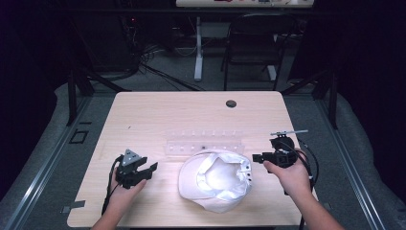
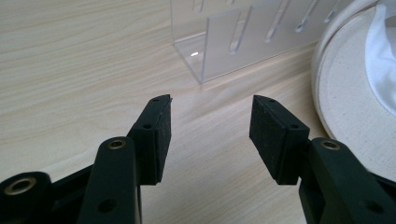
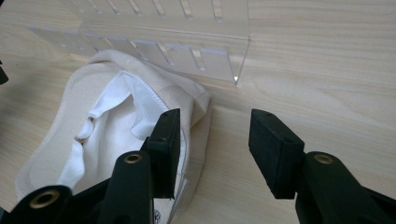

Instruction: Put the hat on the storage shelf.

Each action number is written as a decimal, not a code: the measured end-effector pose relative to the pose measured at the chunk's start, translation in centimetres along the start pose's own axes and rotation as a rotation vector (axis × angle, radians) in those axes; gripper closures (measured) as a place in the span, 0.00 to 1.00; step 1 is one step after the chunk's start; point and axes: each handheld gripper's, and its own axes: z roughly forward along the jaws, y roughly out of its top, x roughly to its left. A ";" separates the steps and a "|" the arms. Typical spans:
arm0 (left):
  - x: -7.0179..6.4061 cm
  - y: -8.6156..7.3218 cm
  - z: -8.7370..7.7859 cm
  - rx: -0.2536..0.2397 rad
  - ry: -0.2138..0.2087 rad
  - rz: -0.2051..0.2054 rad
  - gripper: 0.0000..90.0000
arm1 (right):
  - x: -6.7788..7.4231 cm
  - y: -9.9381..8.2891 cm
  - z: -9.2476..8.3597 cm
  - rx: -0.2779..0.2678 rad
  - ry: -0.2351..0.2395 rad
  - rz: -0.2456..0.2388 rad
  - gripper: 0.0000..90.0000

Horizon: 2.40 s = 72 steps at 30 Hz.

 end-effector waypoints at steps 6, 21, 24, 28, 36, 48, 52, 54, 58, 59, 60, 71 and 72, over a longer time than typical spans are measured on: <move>-0.1 0.0 0.1 0.008 0.000 0.004 0.54 | 0.7 0.7 -0.5 0.045 -0.024 -0.007 0.59; -0.2 -0.1 0.3 0.021 0.006 0.012 0.54 | 2.3 2.4 -0.3 0.232 -0.006 0.027 0.54; -0.2 -0.1 0.3 0.023 0.007 0.012 0.54 | 2.5 2.4 0.1 0.271 0.026 0.054 0.52; -0.1 -0.1 0.3 0.026 0.007 0.013 0.54 | 2.6 2.1 1.0 0.331 0.038 0.087 0.51; -0.2 -0.1 0.4 0.030 0.006 0.017 0.54 | 2.5 1.7 2.1 0.367 0.034 0.114 0.48; -0.2 -0.1 0.5 0.030 -0.002 0.016 0.54 | 2.3 0.5 4.5 0.396 0.049 0.142 0.47; -0.2 -0.1 0.4 0.028 -0.003 0.015 0.54 | 2.3 0.1 5.1 0.415 0.056 0.153 0.47; -0.2 -0.1 0.4 0.027 -0.003 0.016 0.54 | 2.2 0.1 5.2 0.437 0.059 0.145 0.47; -0.2 -0.1 0.4 0.027 -0.003 0.016 0.54 | 2.2 -0.1 5.7 0.463 0.075 0.143 0.47; -0.2 -0.1 0.4 0.026 -0.003 0.016 0.54 | 2.2 -0.1 5.7 0.463 0.082 0.144 0.47; -0.2 -0.1 0.4 0.027 -0.003 0.016 0.54 | 2.4 -0.2 5.8 0.437 0.087 0.174 0.48; -0.2 -0.2 0.4 0.030 0.000 0.017 0.54 | 2.5 0.7 4.6 0.417 0.141 0.218 0.51; -0.2 -0.2 0.4 0.030 0.001 0.018 0.54 | 2.4 0.8 4.5 0.425 0.147 0.212 0.53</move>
